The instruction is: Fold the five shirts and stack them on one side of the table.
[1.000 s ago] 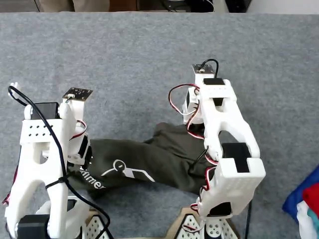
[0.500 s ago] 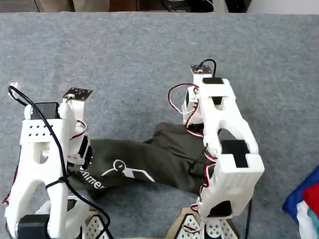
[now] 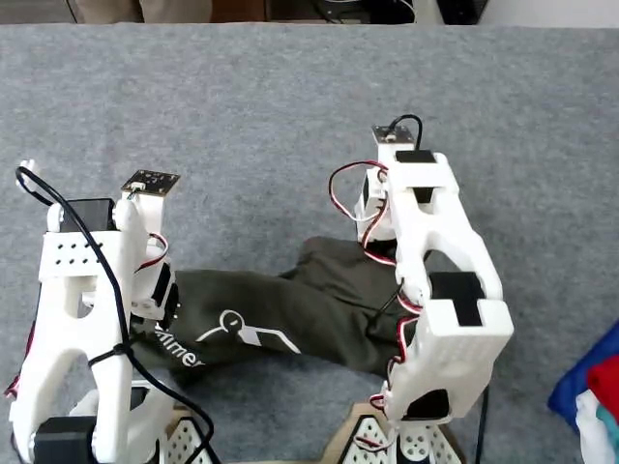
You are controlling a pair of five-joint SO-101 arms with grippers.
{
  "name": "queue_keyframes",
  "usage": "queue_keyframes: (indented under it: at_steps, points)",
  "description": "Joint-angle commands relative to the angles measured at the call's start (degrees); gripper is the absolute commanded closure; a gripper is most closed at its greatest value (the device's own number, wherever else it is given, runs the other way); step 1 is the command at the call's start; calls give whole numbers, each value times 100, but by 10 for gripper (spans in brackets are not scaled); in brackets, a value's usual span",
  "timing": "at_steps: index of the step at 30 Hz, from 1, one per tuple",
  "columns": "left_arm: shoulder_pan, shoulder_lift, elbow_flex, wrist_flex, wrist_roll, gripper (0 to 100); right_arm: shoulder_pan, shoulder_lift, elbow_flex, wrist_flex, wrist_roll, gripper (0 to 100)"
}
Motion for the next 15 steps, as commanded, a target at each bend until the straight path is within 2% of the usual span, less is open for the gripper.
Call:
queue_keyframes:
  at_steps: [1,8,15]
  points:
    - [-44,-101,-9,-44,-35,873,-75,-927,-224,193,18,995]
    - [-44,-101,-26,-35,-35,874,-57,-2053,-1253,1081,18,995]
    - [-53,-101,-62,-35,-35,874,-84,-2607,-1877,1204,35,995]
